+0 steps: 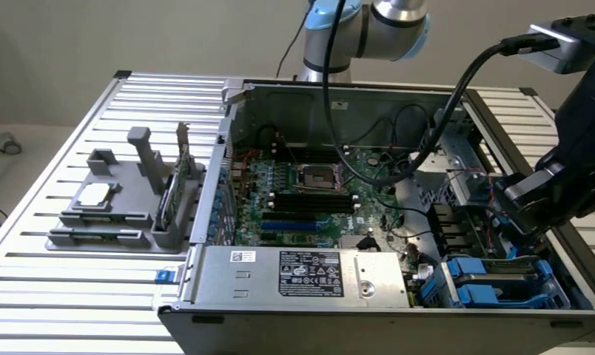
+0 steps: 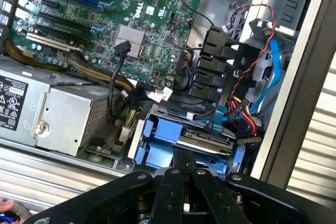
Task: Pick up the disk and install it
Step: 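Insert the first disk wire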
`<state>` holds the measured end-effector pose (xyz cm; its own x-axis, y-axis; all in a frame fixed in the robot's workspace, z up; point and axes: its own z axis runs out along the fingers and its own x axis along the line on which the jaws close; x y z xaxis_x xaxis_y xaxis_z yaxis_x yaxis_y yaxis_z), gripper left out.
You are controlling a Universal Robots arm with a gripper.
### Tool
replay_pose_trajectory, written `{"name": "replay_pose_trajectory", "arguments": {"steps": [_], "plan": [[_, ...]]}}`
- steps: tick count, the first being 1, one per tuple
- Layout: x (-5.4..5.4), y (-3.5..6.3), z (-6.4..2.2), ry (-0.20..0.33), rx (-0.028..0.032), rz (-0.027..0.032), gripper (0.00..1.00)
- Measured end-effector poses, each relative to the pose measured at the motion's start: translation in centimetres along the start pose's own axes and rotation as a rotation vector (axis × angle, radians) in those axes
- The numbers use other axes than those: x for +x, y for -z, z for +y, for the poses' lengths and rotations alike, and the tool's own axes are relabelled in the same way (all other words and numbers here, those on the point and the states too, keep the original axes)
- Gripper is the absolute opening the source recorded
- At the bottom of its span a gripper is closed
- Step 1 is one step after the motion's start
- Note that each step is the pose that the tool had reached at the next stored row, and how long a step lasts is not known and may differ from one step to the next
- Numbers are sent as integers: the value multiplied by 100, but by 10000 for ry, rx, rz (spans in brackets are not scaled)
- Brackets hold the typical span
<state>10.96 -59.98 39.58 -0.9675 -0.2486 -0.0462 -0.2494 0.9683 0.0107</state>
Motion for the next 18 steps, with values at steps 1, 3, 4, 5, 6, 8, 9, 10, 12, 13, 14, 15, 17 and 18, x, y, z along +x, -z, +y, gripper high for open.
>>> {"name": "replay_pose_trajectory", "arguments": {"steps": [1, 3, 4, 5, 6, 8, 9, 10, 12, 13, 14, 15, 17, 18], "plan": [[0, -1, 0, -179, 8, -2, 11], [0, -3, 0, -549, 25, -6, 11], [0, -4, 0, -729, 33, -9, 11], [0, -4, 0, -909, 41, -10, 11], [0, -5, 0, -1093, 51, -12, 11], [0, -7, 0, -1453, 66, -16, 11], [0, -8, 0, -1633, 75, -18, 11], [0, -9, 0, -1813, 83, -20, 11], [0, -10, 0, -2189, 101, -24, 11], [1, -11, 0, -2367, 109, -26, 11], [1, -12, 0, -2548, 117, -28, 11], [1, -12, 0, -2727, 126, -30, 11], [1, -14, 0, -3087, 143, -33, 11], [1, -15, 0, -3266, 151, -35, 11]]}}
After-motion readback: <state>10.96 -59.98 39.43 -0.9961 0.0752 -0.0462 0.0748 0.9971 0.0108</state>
